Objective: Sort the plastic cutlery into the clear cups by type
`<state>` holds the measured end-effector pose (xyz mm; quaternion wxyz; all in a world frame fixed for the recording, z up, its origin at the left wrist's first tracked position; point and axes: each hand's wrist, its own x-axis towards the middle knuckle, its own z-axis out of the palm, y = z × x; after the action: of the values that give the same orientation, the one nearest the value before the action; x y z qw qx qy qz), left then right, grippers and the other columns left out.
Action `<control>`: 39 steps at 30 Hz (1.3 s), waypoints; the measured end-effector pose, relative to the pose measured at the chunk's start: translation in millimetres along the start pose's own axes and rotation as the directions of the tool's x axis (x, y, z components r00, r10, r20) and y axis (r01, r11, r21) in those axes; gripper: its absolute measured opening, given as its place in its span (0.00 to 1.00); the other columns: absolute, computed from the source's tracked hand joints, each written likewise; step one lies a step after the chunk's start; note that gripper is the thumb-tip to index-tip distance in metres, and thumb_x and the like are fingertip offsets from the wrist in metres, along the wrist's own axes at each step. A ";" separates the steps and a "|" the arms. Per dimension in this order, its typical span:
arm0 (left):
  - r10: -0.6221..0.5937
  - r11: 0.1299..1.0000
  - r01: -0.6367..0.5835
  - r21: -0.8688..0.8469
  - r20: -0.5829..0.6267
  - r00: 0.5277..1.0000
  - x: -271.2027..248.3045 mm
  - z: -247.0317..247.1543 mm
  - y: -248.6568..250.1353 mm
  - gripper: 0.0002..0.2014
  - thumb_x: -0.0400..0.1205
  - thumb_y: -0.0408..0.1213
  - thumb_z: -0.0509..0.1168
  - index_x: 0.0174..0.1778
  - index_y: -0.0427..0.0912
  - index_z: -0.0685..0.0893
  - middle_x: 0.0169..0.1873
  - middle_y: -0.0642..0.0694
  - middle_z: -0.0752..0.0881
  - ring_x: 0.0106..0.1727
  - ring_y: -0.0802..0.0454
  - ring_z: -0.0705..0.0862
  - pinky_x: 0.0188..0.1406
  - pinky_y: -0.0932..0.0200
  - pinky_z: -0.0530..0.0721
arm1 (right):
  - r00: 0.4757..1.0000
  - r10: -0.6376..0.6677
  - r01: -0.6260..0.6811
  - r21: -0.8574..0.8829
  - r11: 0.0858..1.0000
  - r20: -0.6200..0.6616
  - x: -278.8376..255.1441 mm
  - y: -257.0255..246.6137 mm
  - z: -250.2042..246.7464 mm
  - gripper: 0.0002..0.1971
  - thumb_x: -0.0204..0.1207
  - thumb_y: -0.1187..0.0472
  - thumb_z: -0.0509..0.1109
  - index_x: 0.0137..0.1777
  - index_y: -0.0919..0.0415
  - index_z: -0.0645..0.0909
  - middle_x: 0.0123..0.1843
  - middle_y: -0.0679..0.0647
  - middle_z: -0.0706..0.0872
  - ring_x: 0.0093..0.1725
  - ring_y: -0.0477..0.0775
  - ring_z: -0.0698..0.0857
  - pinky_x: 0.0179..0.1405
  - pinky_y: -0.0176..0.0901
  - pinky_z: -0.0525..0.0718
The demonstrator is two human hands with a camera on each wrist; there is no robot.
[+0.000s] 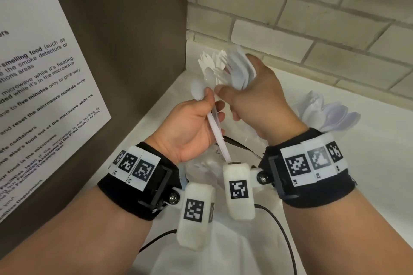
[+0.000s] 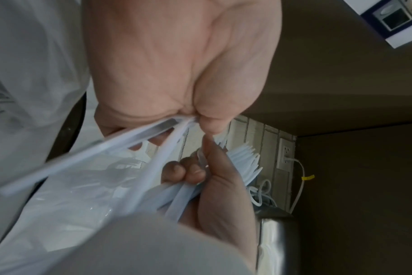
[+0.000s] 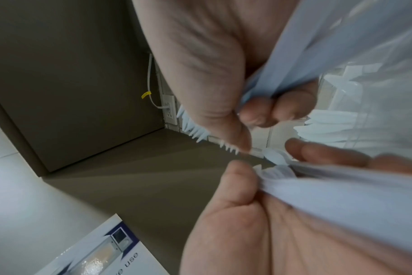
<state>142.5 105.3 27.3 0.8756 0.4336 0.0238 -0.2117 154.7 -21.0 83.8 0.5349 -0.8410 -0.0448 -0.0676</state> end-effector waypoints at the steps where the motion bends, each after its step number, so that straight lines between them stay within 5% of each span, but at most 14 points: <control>1: -0.009 0.999 0.010 -0.035 0.034 0.999 -0.2 -1.0 0.3 0.14 0.85 0.48 0.57 0.49 0.41 0.80 0.41 0.45 0.75 0.39 0.53 0.75 0.41 0.53 0.74 | 0.999 0.012 -0.012 -0.009 1.000 0.036 -1.2 0.0 0.2 0.19 0.67 0.64 0.78 0.55 0.50 0.78 0.44 0.53 0.86 0.30 0.47 0.81 0.27 0.37 0.77; 4: -0.041 0.993 0.055 -0.108 0.129 0.991 -2.3 -0.6 1.9 0.26 0.84 0.50 0.55 0.73 0.35 0.70 0.59 0.33 0.75 0.55 0.42 0.76 0.54 0.50 0.77 | 0.985 0.094 -0.092 -0.017 0.996 0.146 -4.8 0.8 1.0 0.18 0.63 0.65 0.83 0.50 0.60 0.80 0.37 0.53 0.87 0.22 0.40 0.81 0.21 0.34 0.77; 6: -0.037 0.983 0.068 -0.169 0.179 0.983 -2.1 -1.6 2.1 0.34 0.83 0.49 0.57 0.80 0.33 0.60 0.71 0.31 0.69 0.64 0.38 0.71 0.70 0.46 0.72 | 0.973 0.123 -0.130 0.023 0.991 0.197 -6.4 2.1 2.5 0.16 0.64 0.67 0.83 0.48 0.63 0.82 0.37 0.58 0.89 0.21 0.45 0.83 0.21 0.37 0.80; 8: -0.025 0.976 0.071 -0.205 0.220 0.975 -1.0 -3.0 2.4 0.37 0.81 0.49 0.59 0.82 0.32 0.56 0.72 0.32 0.67 0.64 0.38 0.71 0.73 0.46 0.67 | 0.969 0.130 -0.137 0.018 0.990 0.210 -7.1 2.5 3.2 0.14 0.64 0.68 0.82 0.47 0.65 0.83 0.37 0.61 0.89 0.20 0.49 0.83 0.20 0.38 0.80; 11: -0.032 0.983 0.075 -0.167 0.242 0.970 -0.5 -2.2 1.9 0.28 0.85 0.49 0.53 0.77 0.37 0.63 0.69 0.32 0.68 0.60 0.39 0.71 0.61 0.51 0.74 | 0.969 0.114 -0.109 -0.034 0.993 0.221 -8.2 0.6 -0.1 0.10 0.65 0.68 0.82 0.41 0.65 0.83 0.30 0.56 0.87 0.17 0.45 0.81 0.19 0.33 0.78; 15: -0.020 0.989 0.047 -0.137 0.191 0.981 0.5 0.6 0.3 0.30 0.85 0.49 0.51 0.76 0.29 0.68 0.72 0.29 0.72 0.64 0.36 0.69 0.74 0.45 0.65 | 0.986 0.086 -0.074 -0.082 0.994 0.144 -7.8 5.1 3.8 0.09 0.66 0.66 0.78 0.32 0.60 0.80 0.25 0.51 0.83 0.18 0.42 0.81 0.20 0.32 0.77; 18: -0.002 0.992 0.023 -0.121 0.173 0.985 1.0 5.0 -0.3 0.28 0.88 0.50 0.48 0.78 0.33 0.68 0.77 0.31 0.70 0.76 0.34 0.68 0.82 0.40 0.54 | 0.992 0.085 -0.077 -0.086 0.993 0.091 -7.5 12.3 8.0 0.07 0.69 0.64 0.75 0.35 0.58 0.79 0.29 0.50 0.84 0.28 0.48 0.86 0.24 0.38 0.83; 23: -0.013 0.996 0.027 -0.084 0.159 0.987 -1.8 5.7 -1.3 0.29 0.88 0.49 0.46 0.78 0.31 0.68 0.76 0.30 0.70 0.79 0.30 0.64 0.81 0.38 0.56 | 0.971 0.114 -0.121 0.023 0.992 0.212 -14.1 12.4 -1.6 0.10 0.60 0.70 0.81 0.34 0.60 0.83 0.24 0.48 0.85 0.22 0.46 0.83 0.24 0.39 0.80; 30: -0.008 0.998 0.017 -0.059 0.158 0.987 -1.8 12.6 -4.2 0.29 0.87 0.47 0.51 0.77 0.27 0.66 0.75 0.29 0.71 0.73 0.35 0.73 0.78 0.39 0.63 | 0.977 0.184 -0.195 0.108 0.975 0.109 -16.0 17.5 -2.6 0.14 0.57 0.73 0.82 0.40 0.65 0.84 0.27 0.48 0.86 0.26 0.49 0.87 0.24 0.47 0.88; 34: 0.024 0.999 -0.022 -0.027 0.055 0.998 -1.9 14.9 -7.3 0.25 0.86 0.42 0.55 0.71 0.23 0.70 0.64 0.32 0.77 0.62 0.39 0.75 0.61 0.44 0.75 | 0.980 0.195 -0.199 0.122 0.972 0.043 -16.1 21.0 -7.4 0.13 0.58 0.74 0.80 0.43 0.68 0.85 0.31 0.56 0.89 0.26 0.54 0.88 0.24 0.45 0.86; 39: 0.101 0.990 -0.087 0.112 -0.121 0.988 -6.3 17.7 -6.0 0.07 0.88 0.42 0.56 0.54 0.50 0.79 0.55 0.48 0.86 0.52 0.54 0.80 0.46 0.59 0.73 | 0.951 0.274 -0.238 0.223 0.945 -0.146 -8.0 27.5 -28.9 0.10 0.64 0.71 0.78 0.42 0.58 0.84 0.33 0.49 0.87 0.28 0.48 0.86 0.24 0.40 0.85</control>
<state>131.9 90.6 35.3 0.8570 0.4928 0.0474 -0.1433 148.9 -58.8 70.1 0.6236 -0.7717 0.1059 -0.0661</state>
